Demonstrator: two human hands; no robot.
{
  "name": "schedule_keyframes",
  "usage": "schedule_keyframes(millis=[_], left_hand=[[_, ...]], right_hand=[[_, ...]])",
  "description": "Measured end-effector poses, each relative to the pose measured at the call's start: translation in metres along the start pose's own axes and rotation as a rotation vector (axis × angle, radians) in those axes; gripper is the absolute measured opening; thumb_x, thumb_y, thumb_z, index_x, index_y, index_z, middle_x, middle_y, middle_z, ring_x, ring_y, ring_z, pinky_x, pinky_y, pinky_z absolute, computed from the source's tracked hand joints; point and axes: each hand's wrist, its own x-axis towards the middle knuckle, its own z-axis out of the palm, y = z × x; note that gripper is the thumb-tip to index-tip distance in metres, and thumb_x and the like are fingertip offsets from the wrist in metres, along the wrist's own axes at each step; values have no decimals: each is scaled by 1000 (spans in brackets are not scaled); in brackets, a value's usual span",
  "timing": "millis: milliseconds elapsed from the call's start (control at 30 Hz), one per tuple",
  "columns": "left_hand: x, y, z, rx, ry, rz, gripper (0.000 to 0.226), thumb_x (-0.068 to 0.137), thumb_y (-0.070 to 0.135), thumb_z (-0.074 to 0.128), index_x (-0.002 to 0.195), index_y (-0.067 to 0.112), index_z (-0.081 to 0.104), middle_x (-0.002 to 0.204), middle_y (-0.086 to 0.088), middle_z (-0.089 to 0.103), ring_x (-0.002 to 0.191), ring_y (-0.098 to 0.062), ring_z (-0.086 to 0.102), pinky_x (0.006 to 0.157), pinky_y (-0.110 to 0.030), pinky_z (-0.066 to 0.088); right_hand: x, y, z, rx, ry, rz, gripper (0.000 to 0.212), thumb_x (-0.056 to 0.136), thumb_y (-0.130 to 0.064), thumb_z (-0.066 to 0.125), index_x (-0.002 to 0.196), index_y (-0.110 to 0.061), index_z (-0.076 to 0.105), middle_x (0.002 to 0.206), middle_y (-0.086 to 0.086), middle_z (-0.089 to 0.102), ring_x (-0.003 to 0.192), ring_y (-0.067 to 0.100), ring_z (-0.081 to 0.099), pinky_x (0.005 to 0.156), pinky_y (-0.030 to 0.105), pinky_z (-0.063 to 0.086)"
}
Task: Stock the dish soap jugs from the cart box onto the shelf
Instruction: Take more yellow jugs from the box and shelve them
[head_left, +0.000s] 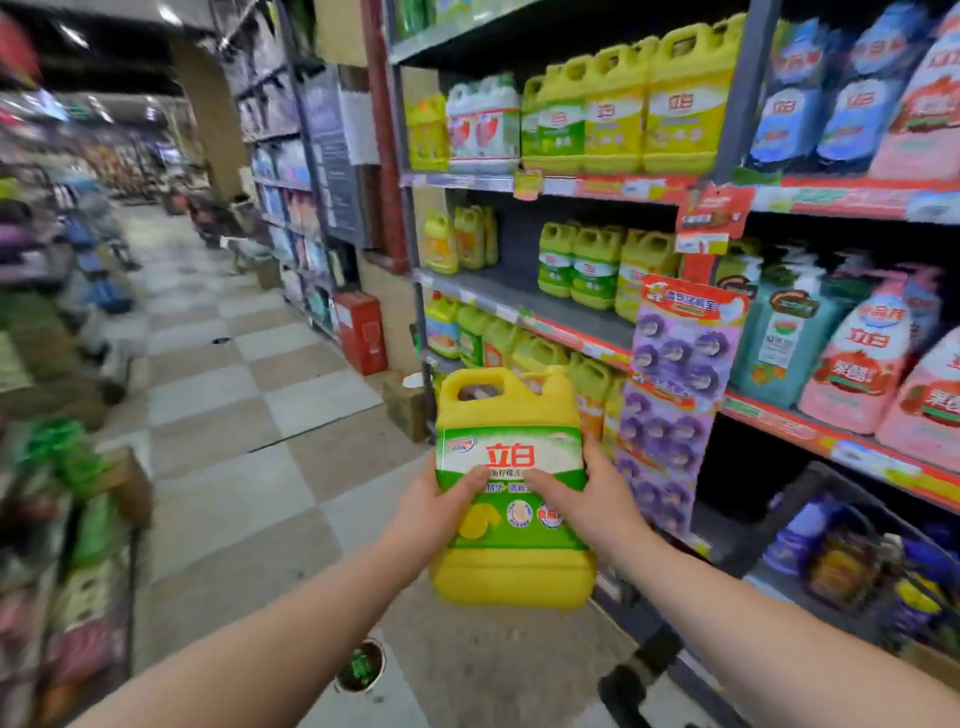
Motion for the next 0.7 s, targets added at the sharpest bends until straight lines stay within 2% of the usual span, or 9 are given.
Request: schedule_keyframes(millis=[67, 133, 233, 300, 400, 500, 633, 700], left_hand=[[8, -6, -40, 0, 23, -12, 33, 86, 38, 63, 114, 27, 52, 108, 2, 67, 96, -18, 66, 85, -38, 55], [15, -13, -74, -1, 49, -25, 38, 85, 39, 64, 117, 24, 51, 112, -1, 66, 99, -21, 65, 91, -44, 52], [29, -23, -112, -34, 71, -50, 41, 83, 41, 65, 118, 25, 51, 114, -3, 66, 101, -24, 64, 93, -48, 51], [41, -28, -131, -49, 89, -43, 35, 82, 42, 65, 111, 30, 50, 113, -2, 66, 99, -22, 65, 91, -48, 52], [59, -37, -151, -83, 105, -57, 41, 82, 43, 65, 116, 28, 49, 114, -1, 66, 100, -21, 65, 91, -47, 52], [81, -46, -170, -88, 131, -72, 32, 82, 43, 65, 108, 33, 49, 110, 2, 66, 98, -18, 65, 90, -45, 53], [132, -54, -198, -54, 170, -89, 43, 83, 44, 64, 118, 26, 48, 108, 4, 66, 95, -15, 65, 81, -36, 55], [165, -55, -207, -36, 188, -82, 42, 83, 43, 64, 118, 26, 49, 106, 6, 66, 92, -13, 65, 75, -31, 55]], right_hand=[[8, -14, 39, -14, -13, -5, 71, 71, -39, 79, 131, -27, 44, 109, -12, 60, 96, 8, 57, 83, 26, 44], [15, -26, 72, -3, -38, -12, 74, 71, -39, 78, 134, -26, 43, 113, -13, 61, 99, 9, 59, 87, 29, 47], [29, -41, 108, -28, -82, -23, 80, 71, -42, 78, 139, -27, 39, 125, -6, 60, 111, 16, 59, 96, 42, 49], [42, -48, 127, -14, -113, -25, 82, 70, -43, 78, 140, -29, 37, 124, -7, 60, 111, 16, 60, 94, 42, 50], [63, -51, 153, -11, -159, -26, 82, 70, -43, 78, 140, -28, 36, 126, -5, 60, 110, 17, 60, 93, 44, 51], [92, -48, 179, -13, -195, -25, 77, 72, -43, 77, 137, -30, 39, 123, -7, 61, 103, 11, 62, 86, 33, 53], [139, -45, 218, 29, -243, -29, 62, 73, -41, 76, 123, -43, 41, 104, -22, 60, 88, -7, 58, 68, 11, 45], [169, -41, 234, 54, -250, -29, 63, 73, -41, 76, 125, -43, 40, 100, -25, 58, 87, -7, 57, 67, 12, 46]])
